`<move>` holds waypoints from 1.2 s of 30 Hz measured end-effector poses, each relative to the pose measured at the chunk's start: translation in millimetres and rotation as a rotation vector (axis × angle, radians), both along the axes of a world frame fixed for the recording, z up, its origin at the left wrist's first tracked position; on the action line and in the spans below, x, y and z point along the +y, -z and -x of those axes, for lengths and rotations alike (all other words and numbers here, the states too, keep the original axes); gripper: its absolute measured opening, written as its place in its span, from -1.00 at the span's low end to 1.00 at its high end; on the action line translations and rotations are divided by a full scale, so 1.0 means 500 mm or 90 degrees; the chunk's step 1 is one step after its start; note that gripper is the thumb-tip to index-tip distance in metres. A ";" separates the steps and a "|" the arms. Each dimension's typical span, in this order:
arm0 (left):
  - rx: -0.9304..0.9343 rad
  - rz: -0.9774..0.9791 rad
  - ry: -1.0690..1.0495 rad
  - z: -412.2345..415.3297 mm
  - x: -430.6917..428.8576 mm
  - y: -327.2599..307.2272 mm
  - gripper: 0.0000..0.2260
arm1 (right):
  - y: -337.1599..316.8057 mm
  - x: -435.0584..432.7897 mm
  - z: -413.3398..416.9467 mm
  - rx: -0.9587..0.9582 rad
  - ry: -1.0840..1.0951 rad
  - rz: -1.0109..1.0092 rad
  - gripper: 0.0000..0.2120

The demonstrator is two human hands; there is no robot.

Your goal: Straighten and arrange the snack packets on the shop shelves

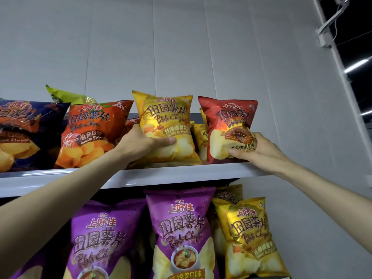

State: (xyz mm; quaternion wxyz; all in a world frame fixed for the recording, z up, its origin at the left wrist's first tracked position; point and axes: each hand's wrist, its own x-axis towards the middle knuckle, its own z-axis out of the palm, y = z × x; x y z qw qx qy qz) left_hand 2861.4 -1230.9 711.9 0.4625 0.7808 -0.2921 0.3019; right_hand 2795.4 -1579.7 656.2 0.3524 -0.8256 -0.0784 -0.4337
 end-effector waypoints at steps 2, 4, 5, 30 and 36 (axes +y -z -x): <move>-0.030 0.043 0.008 0.019 0.001 -0.006 -0.20 | -0.001 0.005 -0.004 -0.017 0.003 -0.026 -0.34; -0.063 0.115 0.040 0.048 0.004 -0.016 -0.26 | 0.000 0.020 -0.002 -0.031 -0.004 -0.029 -0.20; -0.088 0.149 0.066 0.071 0.007 -0.024 -0.36 | 0.002 0.027 -0.003 -0.035 -0.016 -0.019 -0.18; -0.114 0.063 0.043 0.138 -0.253 -0.048 0.07 | 0.047 -0.001 0.060 -0.117 -0.256 -0.107 -0.05; -0.052 -0.018 -0.058 0.086 -0.366 0.015 0.04 | 0.026 -0.040 -0.001 -0.091 -0.050 -0.072 -0.44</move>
